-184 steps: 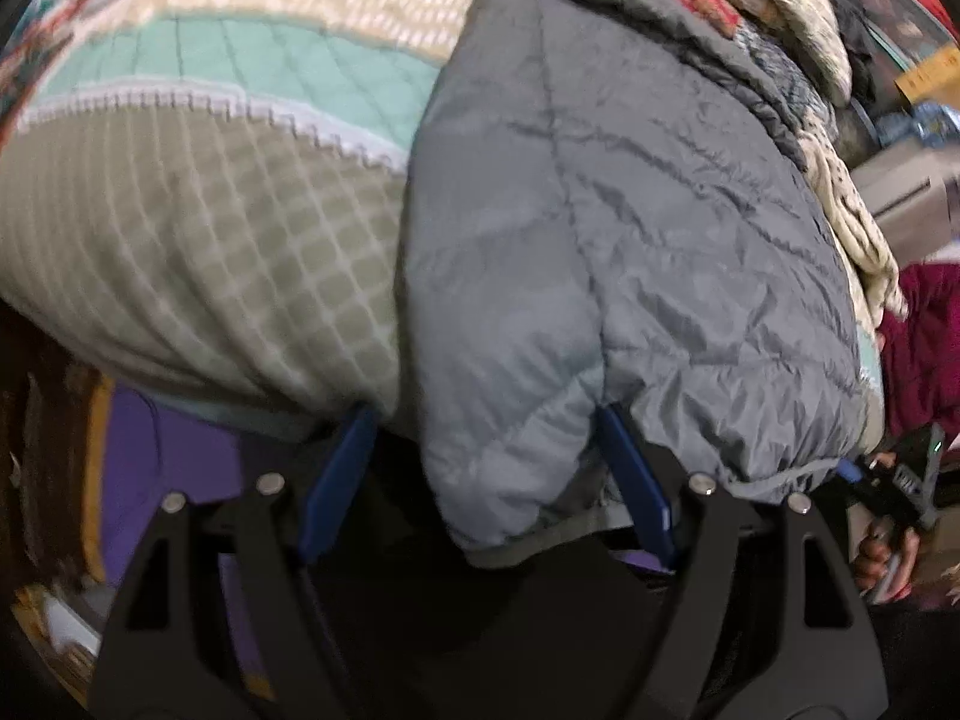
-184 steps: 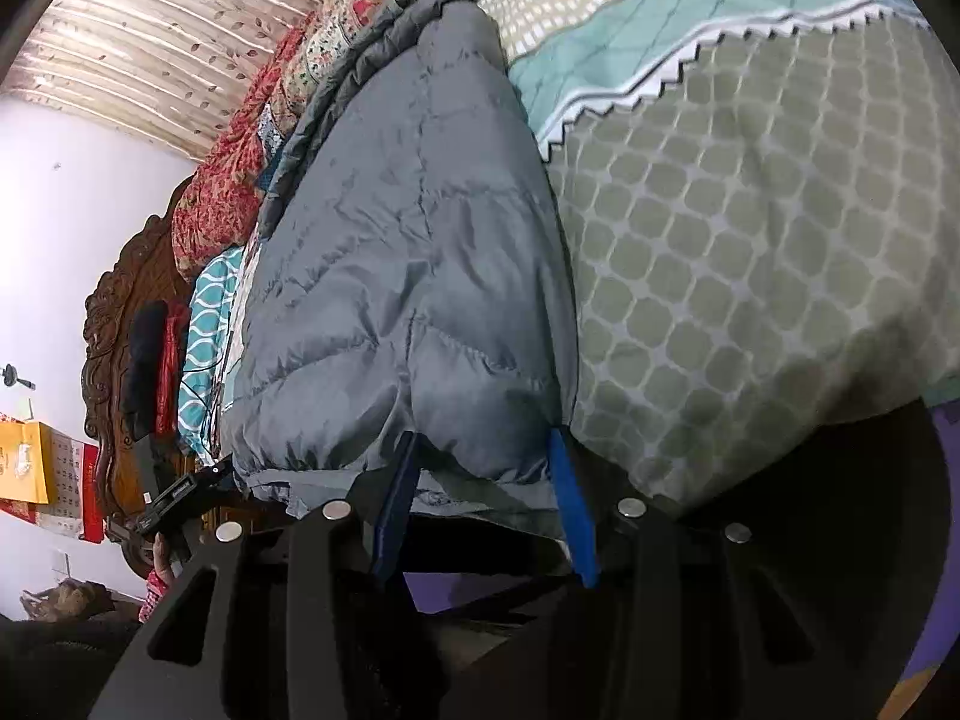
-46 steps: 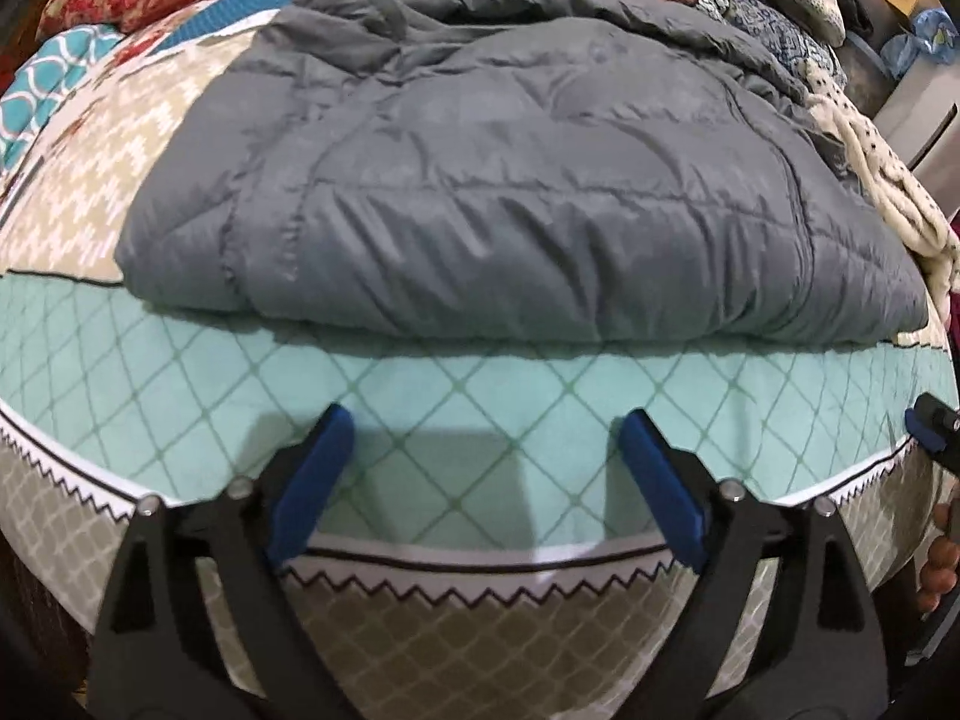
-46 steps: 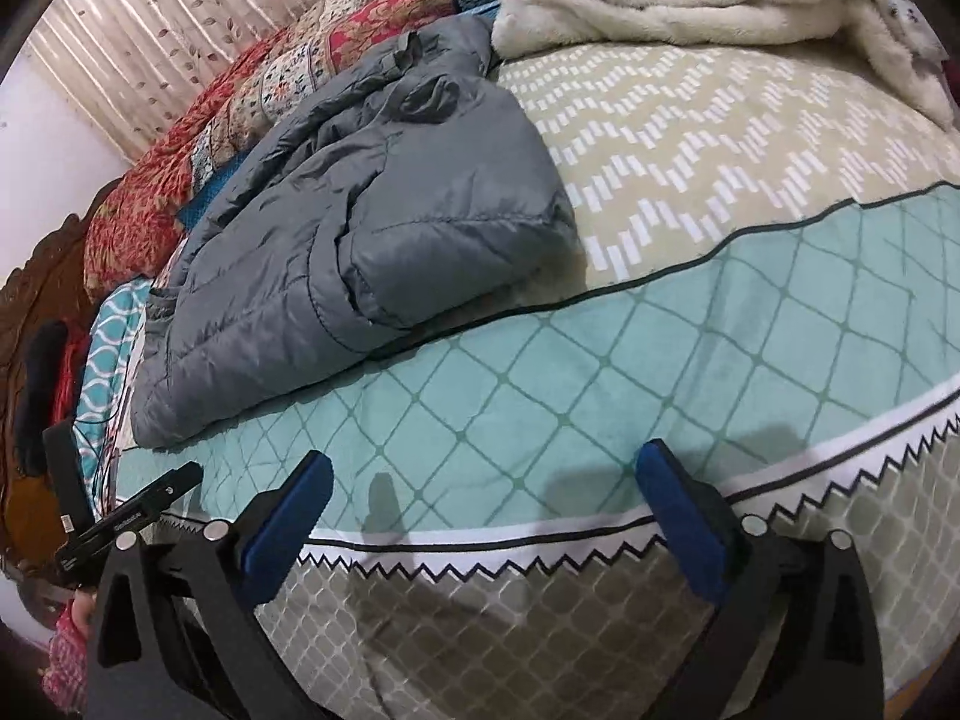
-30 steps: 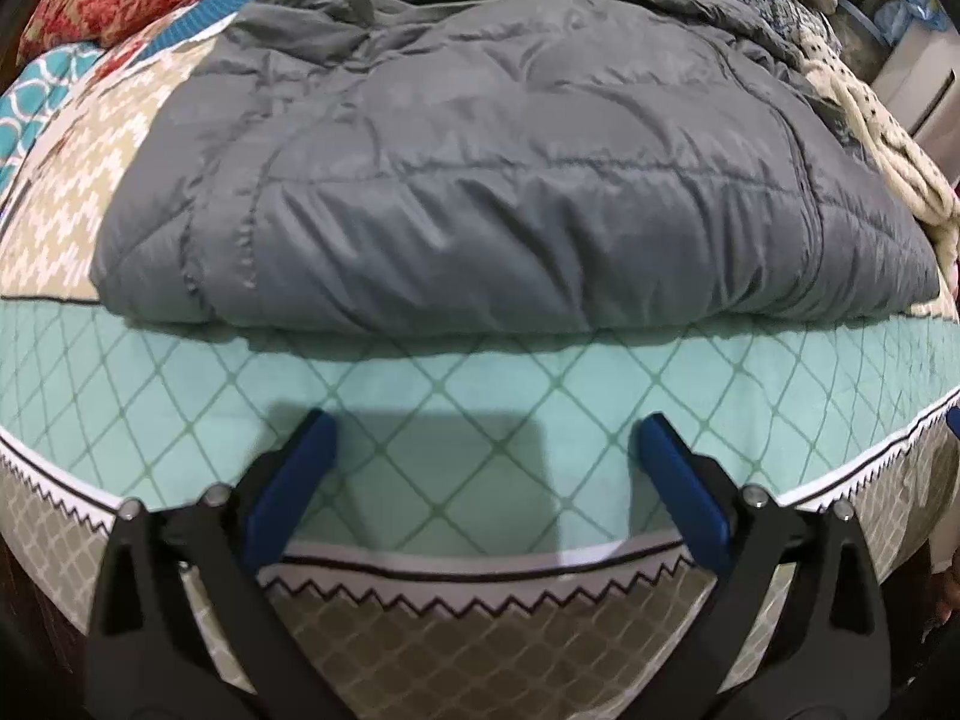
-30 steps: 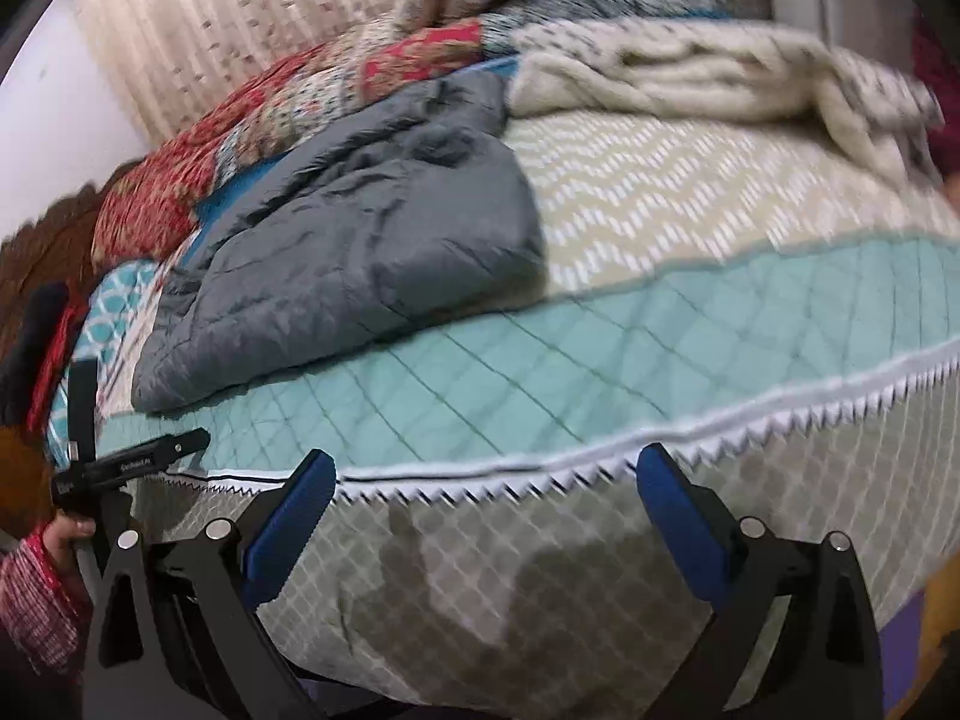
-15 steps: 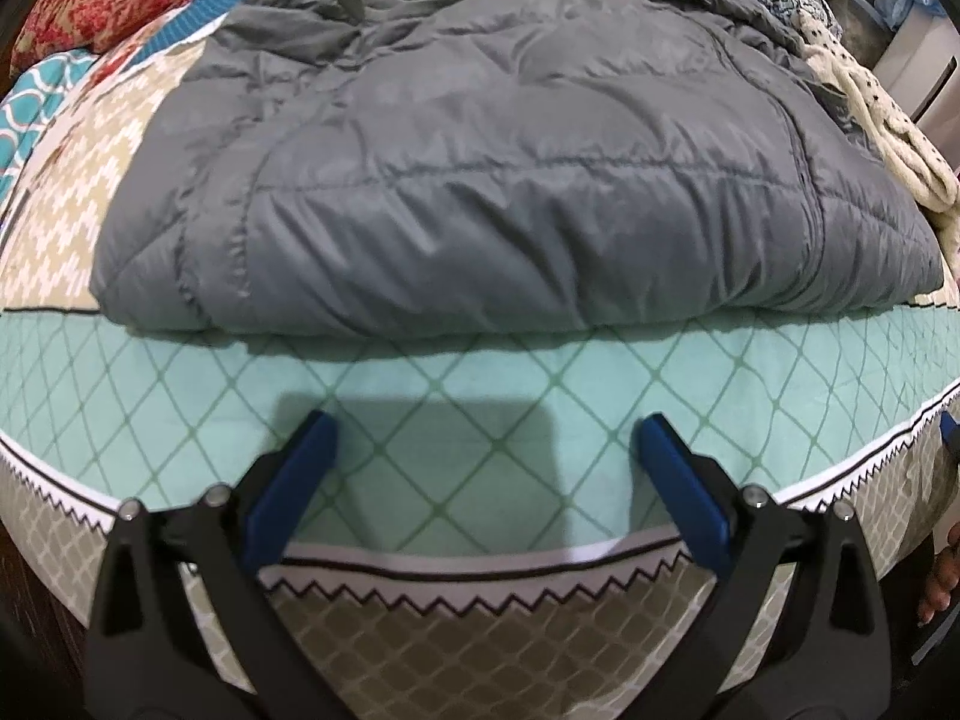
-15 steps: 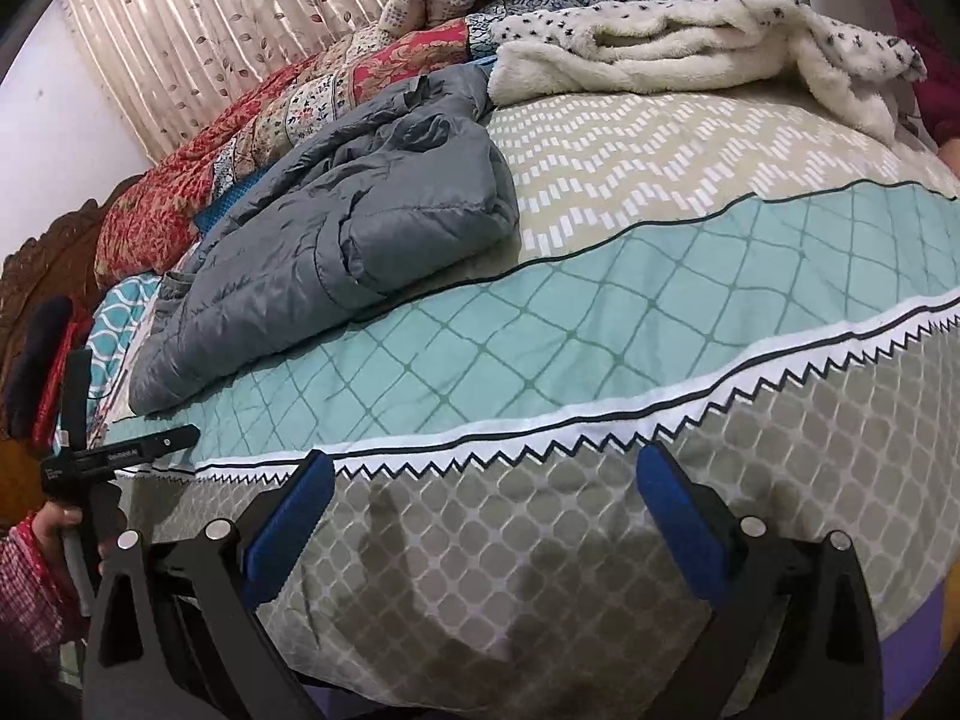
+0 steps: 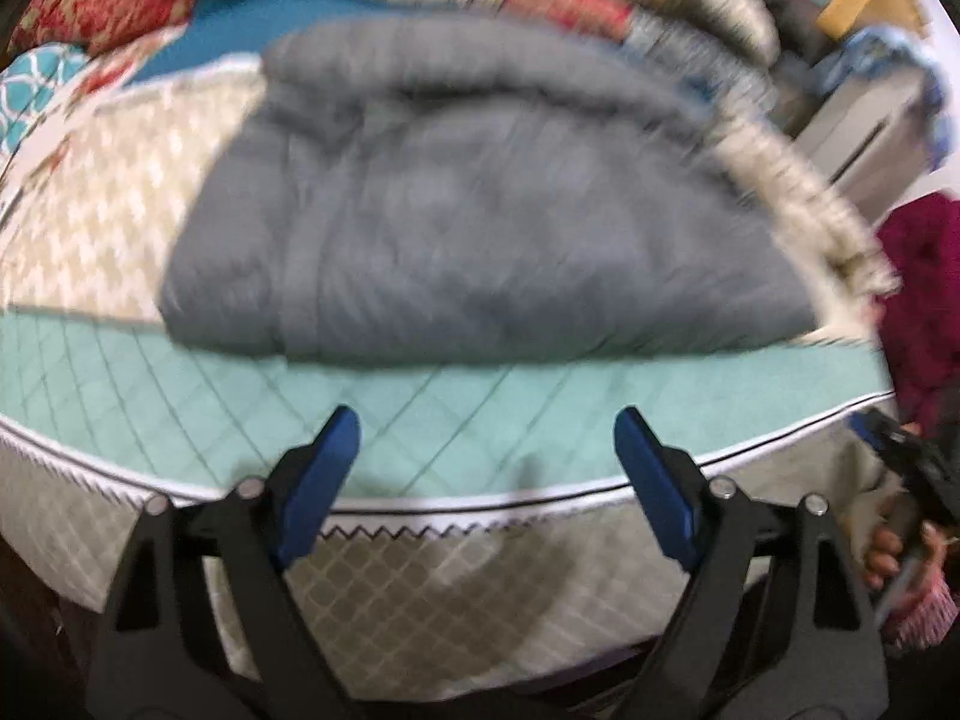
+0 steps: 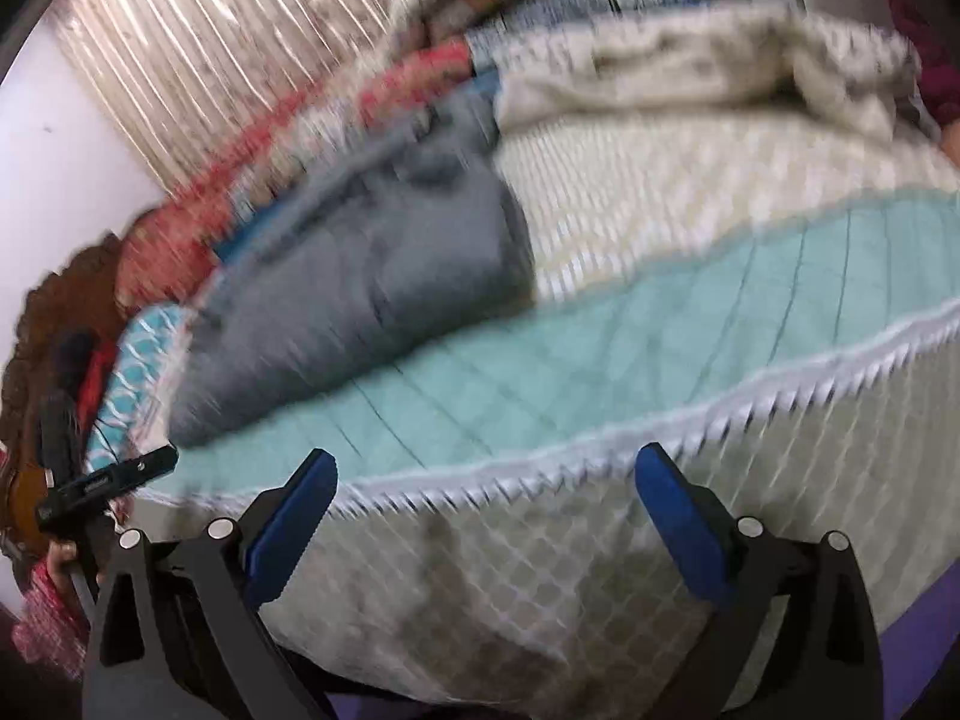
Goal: Fold large clothes
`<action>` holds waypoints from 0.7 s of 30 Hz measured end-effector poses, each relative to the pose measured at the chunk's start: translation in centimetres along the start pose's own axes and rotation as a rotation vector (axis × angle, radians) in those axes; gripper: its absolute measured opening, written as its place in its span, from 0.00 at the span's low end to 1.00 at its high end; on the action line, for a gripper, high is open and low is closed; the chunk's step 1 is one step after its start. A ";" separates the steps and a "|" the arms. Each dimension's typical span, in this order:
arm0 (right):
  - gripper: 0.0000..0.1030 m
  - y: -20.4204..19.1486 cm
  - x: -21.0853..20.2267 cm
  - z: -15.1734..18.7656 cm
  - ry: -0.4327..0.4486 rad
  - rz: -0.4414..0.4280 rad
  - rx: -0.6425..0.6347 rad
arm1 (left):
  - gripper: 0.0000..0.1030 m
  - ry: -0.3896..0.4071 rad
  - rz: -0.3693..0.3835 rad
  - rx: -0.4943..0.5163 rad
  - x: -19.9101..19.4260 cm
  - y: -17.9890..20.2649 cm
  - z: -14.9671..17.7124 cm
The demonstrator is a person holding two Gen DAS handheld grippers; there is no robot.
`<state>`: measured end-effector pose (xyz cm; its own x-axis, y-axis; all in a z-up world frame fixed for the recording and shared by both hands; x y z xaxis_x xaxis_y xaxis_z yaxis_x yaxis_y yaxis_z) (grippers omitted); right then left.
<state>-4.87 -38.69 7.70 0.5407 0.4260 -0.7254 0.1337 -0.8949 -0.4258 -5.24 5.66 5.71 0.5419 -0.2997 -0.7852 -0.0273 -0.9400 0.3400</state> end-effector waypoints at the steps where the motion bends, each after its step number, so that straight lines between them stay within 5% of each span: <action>1: 0.99 -0.2 -0.7 -1.1 0.022 0.003 -0.016 | 0.82 0.033 0.021 0.015 -1.1 0.3 -1.0; 9: 0.78 0.2 1.7 -3.7 -0.041 0.041 0.045 | 0.83 0.100 0.088 0.027 1.4 1.4 -9.1; 16: 0.62 -0.9 3.5 -2.2 -0.105 0.057 0.014 | 0.83 0.083 -0.040 -0.025 5.0 -4.2 -12.5; 18: 0.59 -1.8 2.9 -4.2 -0.067 0.038 0.009 | 0.83 0.089 -0.113 -0.085 5.2 -7.7 -13.8; 21: 0.59 -4.5 2.1 -8.4 0.006 -0.002 -0.049 | 0.82 0.122 -0.087 -0.153 4.5 -9.8 -15.2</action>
<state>2.63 -34.90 12.61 0.5457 0.4267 -0.7212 0.1753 -0.8998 -0.3996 10.20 16.00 6.71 0.6347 -0.1879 -0.7496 0.1468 -0.9230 0.3557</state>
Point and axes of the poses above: each gripper's, at about its wrist camera, not at the fingertips, and x roughly the way its jaws point, y to its right, z to its underside, the point moved 10 cm from there along x, roughly the way its jaws point, and after that the axes turned 5 degrees about z, right-handed, at the moved point
